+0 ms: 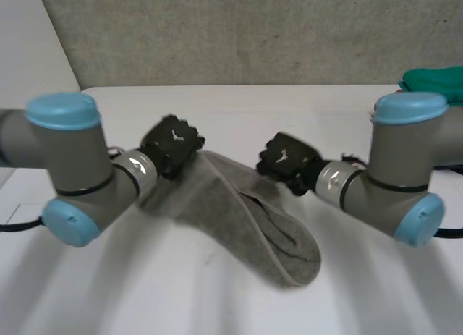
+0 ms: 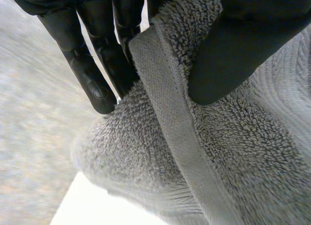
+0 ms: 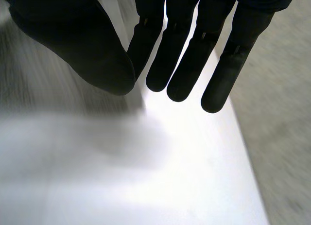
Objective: Fold the laundry.
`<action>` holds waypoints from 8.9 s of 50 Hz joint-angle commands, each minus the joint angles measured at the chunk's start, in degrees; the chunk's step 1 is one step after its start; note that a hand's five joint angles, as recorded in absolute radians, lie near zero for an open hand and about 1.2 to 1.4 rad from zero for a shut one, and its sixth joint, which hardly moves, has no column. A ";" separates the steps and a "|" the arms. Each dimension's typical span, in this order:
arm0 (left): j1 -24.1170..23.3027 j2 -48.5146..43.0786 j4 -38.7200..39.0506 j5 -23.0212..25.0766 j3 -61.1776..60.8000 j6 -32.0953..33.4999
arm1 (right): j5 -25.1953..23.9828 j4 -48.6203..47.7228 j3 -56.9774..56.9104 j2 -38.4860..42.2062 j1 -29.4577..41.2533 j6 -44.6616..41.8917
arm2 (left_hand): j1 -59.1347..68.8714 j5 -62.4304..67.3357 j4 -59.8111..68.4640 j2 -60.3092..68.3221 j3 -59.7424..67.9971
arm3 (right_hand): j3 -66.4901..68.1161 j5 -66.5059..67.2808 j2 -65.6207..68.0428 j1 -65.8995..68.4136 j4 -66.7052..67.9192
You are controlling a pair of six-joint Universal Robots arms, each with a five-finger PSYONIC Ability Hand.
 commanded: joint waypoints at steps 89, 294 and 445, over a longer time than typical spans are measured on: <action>6.89 30.16 -2.34 -10.86 -25.84 -8.37 | 10.35 26.10 3.18 -19.45 -14.23 2.70 | 18.76 15.21 11.53 11.84 12.20 | 11.78 12.90 12.72 15.11 11.28; -1.73 15.55 0.47 -23.87 -24.10 -8.37 | 17.55 15.31 16.55 -17.26 -15.20 -8.82 | 18.76 15.21 11.53 11.84 12.20 | 11.78 12.90 12.72 15.11 11.28; -3.75 -6.11 20.60 -26.41 -5.62 3.75 | 26.35 -26.73 14.95 -0.45 -12.91 3.65 | -51.03 -54.58 -58.26 -57.95 -57.59 | -58.22 -57.10 -57.28 -54.89 -58.72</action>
